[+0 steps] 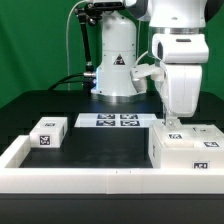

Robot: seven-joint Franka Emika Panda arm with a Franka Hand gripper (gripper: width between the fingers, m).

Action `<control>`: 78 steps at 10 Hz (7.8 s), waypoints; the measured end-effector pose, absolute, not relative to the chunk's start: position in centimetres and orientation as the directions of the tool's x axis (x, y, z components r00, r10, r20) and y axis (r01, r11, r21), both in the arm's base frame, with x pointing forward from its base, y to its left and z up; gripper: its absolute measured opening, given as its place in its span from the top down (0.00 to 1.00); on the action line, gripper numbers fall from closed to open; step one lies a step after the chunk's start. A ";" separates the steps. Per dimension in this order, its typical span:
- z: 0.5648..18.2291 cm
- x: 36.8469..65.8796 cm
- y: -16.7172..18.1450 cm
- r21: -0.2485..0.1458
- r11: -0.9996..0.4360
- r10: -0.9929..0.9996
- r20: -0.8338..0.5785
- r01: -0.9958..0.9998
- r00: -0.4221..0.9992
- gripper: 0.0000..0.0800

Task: Assemble cabinet

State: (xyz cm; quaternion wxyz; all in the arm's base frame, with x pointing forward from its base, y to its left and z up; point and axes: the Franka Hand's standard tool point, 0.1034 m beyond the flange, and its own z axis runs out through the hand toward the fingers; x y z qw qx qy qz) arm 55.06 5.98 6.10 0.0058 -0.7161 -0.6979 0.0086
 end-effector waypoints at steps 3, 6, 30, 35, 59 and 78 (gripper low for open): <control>6.1 57.4 5.9 -0.021 -0.028 1.000 -0.003 0.999 0.027 0.91; 6.1 57.7 5.9 -0.040 -0.012 1.000 -0.007 0.999 0.011 0.91; 7.5 51.5 7.5 -0.021 -0.909 0.416 0.008 0.416 0.909 0.00; 6.1 49.6 9.9 -0.018 -0.997 -0.068 -0.027 -0.069 0.997 0.00; 0.7 49.2 8.7 -0.034 -0.999 0.020 0.026 0.021 0.999 0.36; 6.7 49.7 8.3 -0.015 -0.996 0.082 0.011 0.082 0.997 0.74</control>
Offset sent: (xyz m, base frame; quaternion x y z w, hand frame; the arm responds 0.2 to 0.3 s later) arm 0.0398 0.0128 -0.0041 0.0006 0.0142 -0.0357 0.9993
